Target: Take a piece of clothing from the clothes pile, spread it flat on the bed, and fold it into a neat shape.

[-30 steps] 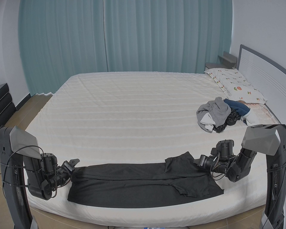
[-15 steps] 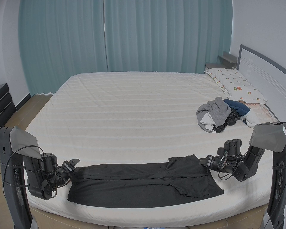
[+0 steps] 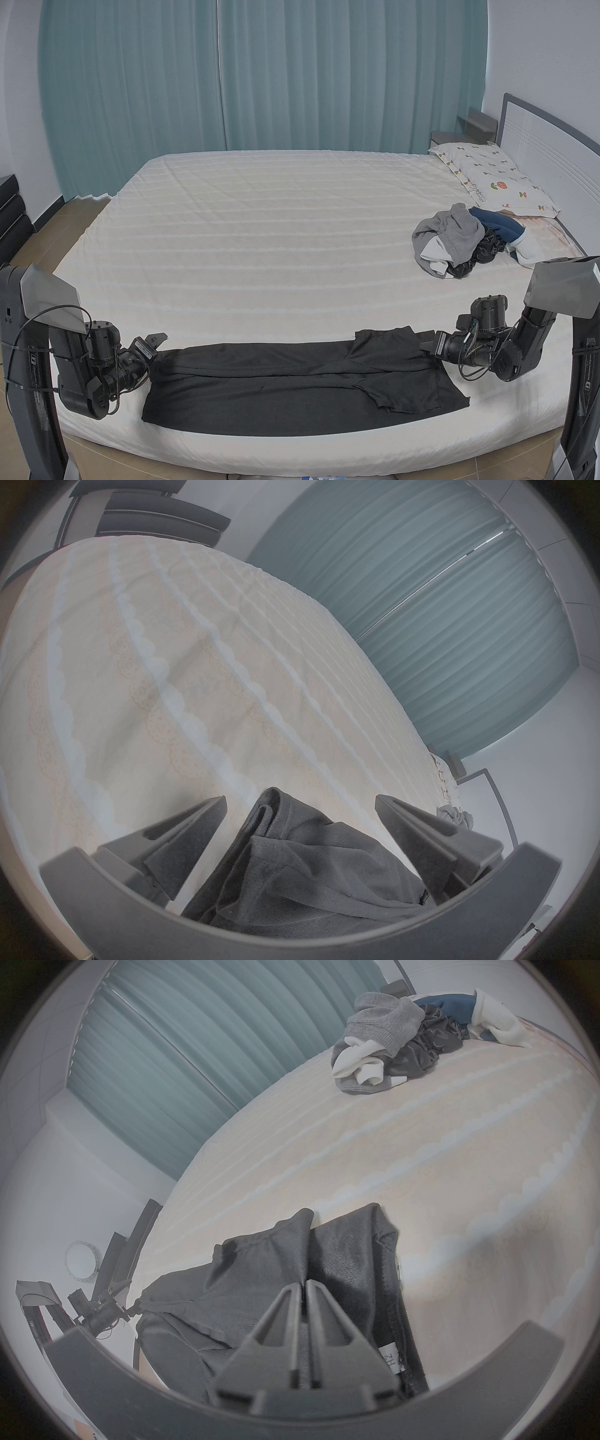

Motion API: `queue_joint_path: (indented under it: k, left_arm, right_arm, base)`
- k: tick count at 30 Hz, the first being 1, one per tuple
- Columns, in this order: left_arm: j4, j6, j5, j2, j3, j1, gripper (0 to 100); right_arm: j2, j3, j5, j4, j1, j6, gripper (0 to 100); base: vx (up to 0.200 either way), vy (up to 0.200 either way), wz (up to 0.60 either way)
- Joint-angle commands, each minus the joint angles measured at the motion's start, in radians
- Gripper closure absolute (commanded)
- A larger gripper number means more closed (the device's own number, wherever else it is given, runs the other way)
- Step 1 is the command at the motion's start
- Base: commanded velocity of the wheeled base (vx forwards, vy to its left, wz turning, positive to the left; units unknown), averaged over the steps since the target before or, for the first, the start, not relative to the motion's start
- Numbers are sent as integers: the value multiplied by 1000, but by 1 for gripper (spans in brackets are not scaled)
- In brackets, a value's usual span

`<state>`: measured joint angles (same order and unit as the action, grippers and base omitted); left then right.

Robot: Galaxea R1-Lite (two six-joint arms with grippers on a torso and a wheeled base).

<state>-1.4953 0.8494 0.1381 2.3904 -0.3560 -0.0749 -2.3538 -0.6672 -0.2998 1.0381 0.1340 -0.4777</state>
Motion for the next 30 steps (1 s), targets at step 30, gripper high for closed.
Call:
queue_joint_path:
  k: [30]
  left_arm:
    - [1,0,-5,-70,52,17,0]
  right_arm:
    - [80,182,-1,214,-17,-484,0]
  base:
    - [-20,0,0]
